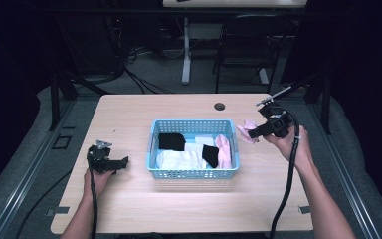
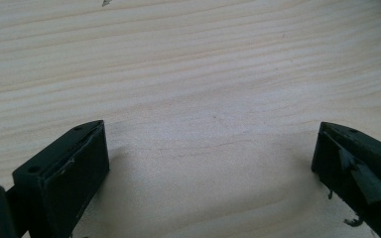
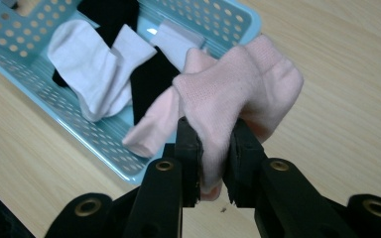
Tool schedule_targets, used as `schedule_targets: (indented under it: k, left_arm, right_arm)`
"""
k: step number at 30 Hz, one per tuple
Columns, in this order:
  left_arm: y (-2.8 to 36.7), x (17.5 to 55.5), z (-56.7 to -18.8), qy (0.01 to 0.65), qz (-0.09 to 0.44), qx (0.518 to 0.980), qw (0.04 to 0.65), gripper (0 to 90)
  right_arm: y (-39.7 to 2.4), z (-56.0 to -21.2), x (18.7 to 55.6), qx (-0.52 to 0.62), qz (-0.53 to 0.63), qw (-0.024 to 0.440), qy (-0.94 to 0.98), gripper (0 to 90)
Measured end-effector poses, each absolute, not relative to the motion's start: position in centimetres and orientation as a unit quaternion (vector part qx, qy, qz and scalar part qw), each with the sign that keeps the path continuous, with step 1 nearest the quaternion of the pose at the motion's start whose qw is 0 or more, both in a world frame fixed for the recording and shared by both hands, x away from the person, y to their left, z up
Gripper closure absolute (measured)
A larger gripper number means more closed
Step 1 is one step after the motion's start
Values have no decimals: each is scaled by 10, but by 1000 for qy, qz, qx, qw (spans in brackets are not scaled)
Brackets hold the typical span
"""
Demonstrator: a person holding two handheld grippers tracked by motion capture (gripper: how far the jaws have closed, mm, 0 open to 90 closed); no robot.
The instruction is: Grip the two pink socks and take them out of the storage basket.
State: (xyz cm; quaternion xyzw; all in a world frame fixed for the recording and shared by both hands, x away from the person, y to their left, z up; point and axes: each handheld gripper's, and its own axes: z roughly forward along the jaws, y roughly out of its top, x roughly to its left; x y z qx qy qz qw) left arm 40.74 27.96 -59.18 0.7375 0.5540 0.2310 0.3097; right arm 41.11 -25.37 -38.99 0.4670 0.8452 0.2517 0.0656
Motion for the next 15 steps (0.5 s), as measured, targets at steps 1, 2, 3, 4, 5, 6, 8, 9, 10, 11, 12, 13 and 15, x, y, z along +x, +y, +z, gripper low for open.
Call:
schedule_targets:
  k: [1,2,3,4,5,6,8,9,10,11,12,13,15]
  left_arm:
    - [280,407,-592,554,231,737,310,12]
    - [280,407,-592,554,231,737,310,12]
    - [280,407,-592,554,231,737,310,12]
    - [280,407,-592,554,231,737,310,12]
    - [280,407,-592,554,231,737,309,12]
    - [280,407,-592,554,231,737,309,12]
    - [279,407,-592,555,231,737,309,12]
    - [279,407,-592,554,231,737,309,12]
    - [279,407,-592,554,231,738,309,12]
    - [279,407,-592,554,231,738,309,12]
    - [279,407,-592,553,231,738,309,12]
    - [279,407,-592,553,231,738,309,11]
    - [279,407,-592,553,231,738,309,11]
  right_arm:
    - [-257,-391,410,471,249,66,844,781]
    - [-257,-391,410,471,249,66,844,781]
    - [-261,-392,409,472,249,67,843,781]
    - [-267,-395,408,478,243,68,841,781]
    - [-270,-395,407,481,241,68,840,781]
    - [-270,-395,407,481,241,68,840,781]
    - [-276,-397,406,485,235,68,840,781]
    - [-279,-398,406,487,232,69,839,782]
    - [-281,-400,406,489,232,68,838,782]
    - [-282,-400,405,490,230,67,838,782]
    - [-284,-402,405,491,229,66,838,782]
    - [-287,-404,406,495,221,64,838,782]
    - [-289,-406,407,498,217,66,837,782]
